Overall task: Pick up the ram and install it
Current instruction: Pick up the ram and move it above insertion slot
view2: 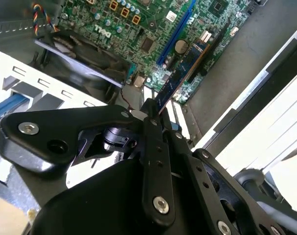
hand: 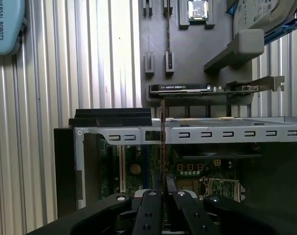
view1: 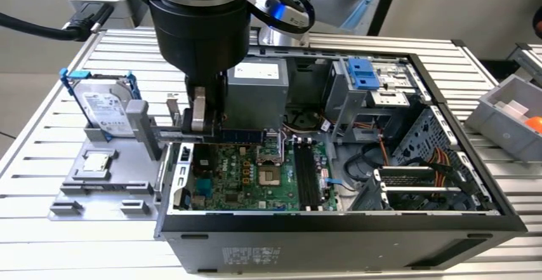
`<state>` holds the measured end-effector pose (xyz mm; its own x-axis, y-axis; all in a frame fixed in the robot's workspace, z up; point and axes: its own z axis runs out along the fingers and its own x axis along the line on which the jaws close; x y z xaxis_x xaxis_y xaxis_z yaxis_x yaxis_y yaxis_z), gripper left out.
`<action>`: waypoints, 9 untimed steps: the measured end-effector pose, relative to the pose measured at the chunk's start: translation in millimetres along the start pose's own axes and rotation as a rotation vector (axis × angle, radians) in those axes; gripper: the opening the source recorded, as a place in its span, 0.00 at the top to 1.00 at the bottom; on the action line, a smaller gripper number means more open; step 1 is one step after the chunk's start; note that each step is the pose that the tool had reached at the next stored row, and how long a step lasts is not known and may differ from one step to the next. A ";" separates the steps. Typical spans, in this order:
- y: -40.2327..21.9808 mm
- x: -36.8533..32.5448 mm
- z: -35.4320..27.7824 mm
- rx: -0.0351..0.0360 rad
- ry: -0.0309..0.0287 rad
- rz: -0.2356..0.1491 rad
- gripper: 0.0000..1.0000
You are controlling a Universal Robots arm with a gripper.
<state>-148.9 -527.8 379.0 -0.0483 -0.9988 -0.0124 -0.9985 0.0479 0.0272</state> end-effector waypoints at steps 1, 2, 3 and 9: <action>0.0 0.0 0.0 0.0000 0.0000 0.000 1.00; -0.1 0.0 0.0 0.0000 -0.0001 0.000 1.00; -0.1 0.0 0.0 0.0001 -0.0001 0.000 1.00; -0.4 0.0 0.0 0.0001 0.0000 0.000 1.00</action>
<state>-148.5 -527.8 379.0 -0.0482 -0.9988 -0.0124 -0.9985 0.0479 0.0272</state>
